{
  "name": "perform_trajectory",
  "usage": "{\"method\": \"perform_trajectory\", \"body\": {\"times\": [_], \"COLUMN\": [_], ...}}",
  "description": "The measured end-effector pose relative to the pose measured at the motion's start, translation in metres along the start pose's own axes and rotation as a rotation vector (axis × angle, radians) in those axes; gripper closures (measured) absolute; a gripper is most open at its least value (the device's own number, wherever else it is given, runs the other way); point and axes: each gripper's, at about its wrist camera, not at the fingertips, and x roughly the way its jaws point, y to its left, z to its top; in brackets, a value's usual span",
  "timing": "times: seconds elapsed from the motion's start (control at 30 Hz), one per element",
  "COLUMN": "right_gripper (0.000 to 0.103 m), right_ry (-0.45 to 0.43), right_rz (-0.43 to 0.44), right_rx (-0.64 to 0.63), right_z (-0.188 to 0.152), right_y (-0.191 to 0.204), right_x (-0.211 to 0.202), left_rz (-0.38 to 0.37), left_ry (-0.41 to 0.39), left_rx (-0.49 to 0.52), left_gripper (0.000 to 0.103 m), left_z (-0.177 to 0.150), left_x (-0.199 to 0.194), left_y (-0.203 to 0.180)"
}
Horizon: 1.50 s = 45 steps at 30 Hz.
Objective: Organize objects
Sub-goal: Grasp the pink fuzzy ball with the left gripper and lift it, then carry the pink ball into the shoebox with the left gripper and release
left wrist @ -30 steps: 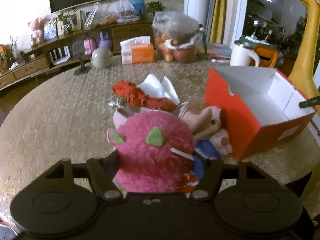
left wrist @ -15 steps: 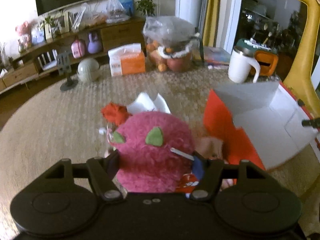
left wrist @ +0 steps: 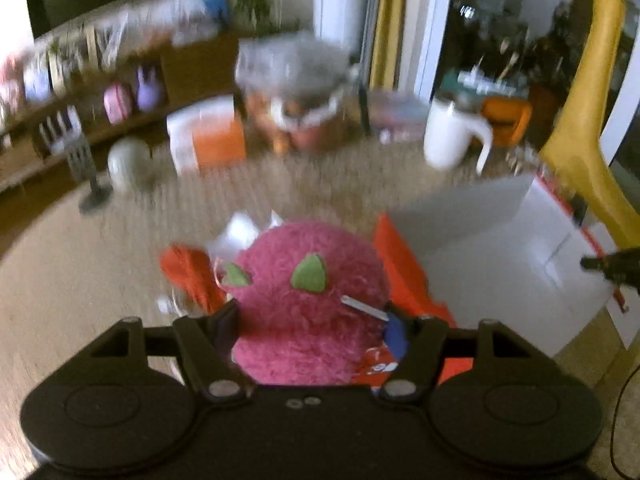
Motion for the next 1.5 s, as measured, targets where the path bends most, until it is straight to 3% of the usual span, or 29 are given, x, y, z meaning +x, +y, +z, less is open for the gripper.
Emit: {"method": "perform_trajectory", "body": {"times": [0.17,0.33,0.63,0.8,1.03,1.5], "right_gripper": [0.092,0.092,0.093,0.094,0.094,0.094], "right_ry": [-0.004,-0.006,-0.006,-0.003,0.002,0.006], "right_rz": [0.006,0.006,0.01,0.024,0.04,0.049], "right_rx": [-0.007,-0.005,-0.005,0.006,0.005,-0.021], "right_z": [0.0,0.0,0.001,0.001,0.001,-0.001], "right_y": [0.0,-0.002,-0.003,-0.004,-0.004,-0.003], "right_x": [-0.002,-0.004,-0.004,-0.004,-0.005,-0.006], "left_rz": [-0.046,-0.042,-0.091,-0.141,-0.196,-0.221], "left_ry": [0.094,0.103,-0.033,-0.063,-0.047,0.009], "left_rx": [-0.037,0.0,0.124,0.179,0.233,0.33], "left_gripper": [0.035,0.035,0.034,0.034,0.034,0.034], "left_z": [-0.03,-0.049,-0.02,-0.003,0.02,0.047], "left_x": [0.021,0.013,-0.017,-0.012,0.025,0.111], "left_y": [0.003,-0.002,-0.051,-0.091,-0.151,-0.244]}}
